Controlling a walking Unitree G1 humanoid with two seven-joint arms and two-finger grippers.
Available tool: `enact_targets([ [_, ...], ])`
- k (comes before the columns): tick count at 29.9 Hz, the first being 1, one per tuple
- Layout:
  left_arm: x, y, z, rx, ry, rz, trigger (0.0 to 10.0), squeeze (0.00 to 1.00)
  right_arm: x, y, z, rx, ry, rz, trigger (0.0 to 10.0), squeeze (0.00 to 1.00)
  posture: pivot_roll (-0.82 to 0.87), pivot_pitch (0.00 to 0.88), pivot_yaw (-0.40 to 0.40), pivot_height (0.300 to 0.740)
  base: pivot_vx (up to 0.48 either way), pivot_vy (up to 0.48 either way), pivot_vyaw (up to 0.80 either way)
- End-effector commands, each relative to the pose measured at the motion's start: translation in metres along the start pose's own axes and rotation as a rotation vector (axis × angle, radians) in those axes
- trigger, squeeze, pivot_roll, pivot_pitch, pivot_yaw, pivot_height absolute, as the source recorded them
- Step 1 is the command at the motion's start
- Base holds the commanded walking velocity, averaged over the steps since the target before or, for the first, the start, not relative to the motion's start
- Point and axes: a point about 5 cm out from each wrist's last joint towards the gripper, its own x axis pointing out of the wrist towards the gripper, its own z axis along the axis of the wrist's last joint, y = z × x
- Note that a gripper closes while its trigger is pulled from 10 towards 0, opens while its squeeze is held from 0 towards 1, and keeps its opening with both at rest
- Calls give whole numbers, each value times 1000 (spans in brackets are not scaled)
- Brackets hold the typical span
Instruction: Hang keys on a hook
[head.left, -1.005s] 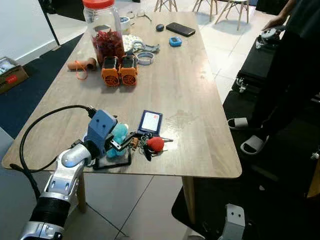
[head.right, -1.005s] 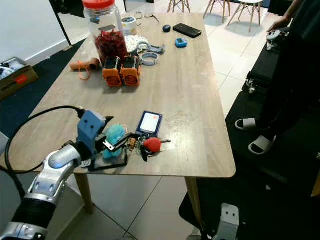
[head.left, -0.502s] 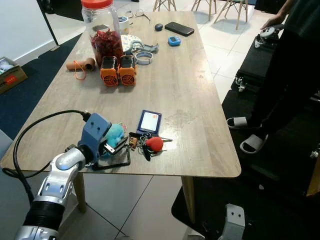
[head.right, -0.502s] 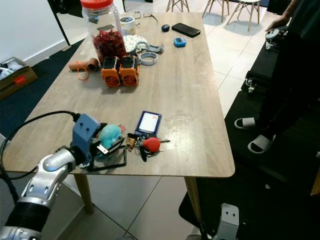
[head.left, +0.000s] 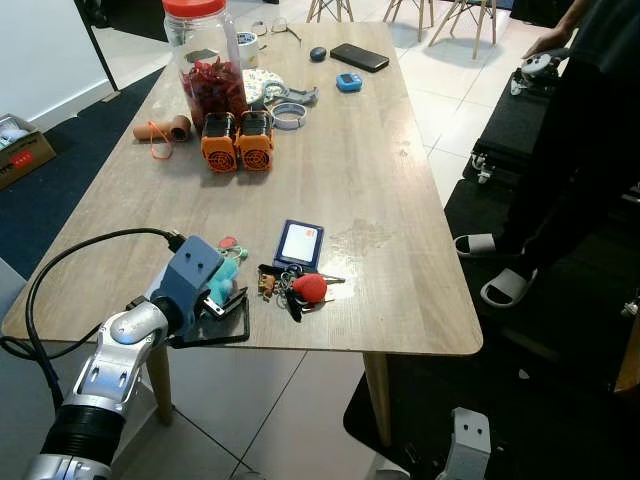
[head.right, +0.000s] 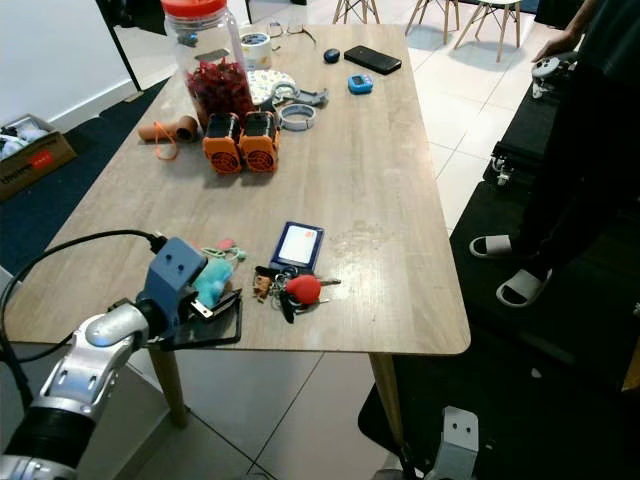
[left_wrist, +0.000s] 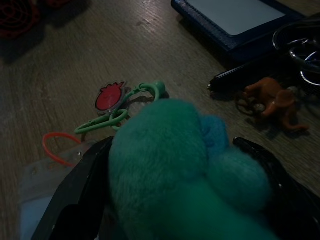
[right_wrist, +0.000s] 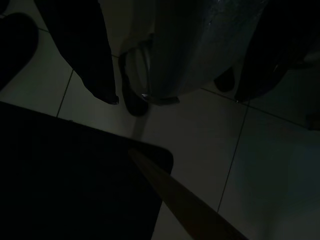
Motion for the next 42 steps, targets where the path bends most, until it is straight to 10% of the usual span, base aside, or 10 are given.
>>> enact_targets([
  [1,-3,2,-9,11,57,-5,9725,0,-1,0,-3,12,15,-2,10000,0,43,57,37,740,0,0,0],
  [2,-3,2,-8,13,50,-6,0,0,-1,0,-3,12,15,-3,10000,0,43,56,38,740,0,0,0],
  [18,1,6,6,-18,-37,6,0,0,-1,0,-4,12,17,-2,10000,0,46,57,36,740,0,0,0],
  [36,-10,22,53,-441,-500,-117,0,0,0,-1,-2,14,13,-6,10000,0,42,57,35,740,0,0,0],
  [42,-30,30,54,-569,-626,-343,0,0,0,-1,-2,14,14,-5,10000,0,44,56,32,740,0,0,0],
])
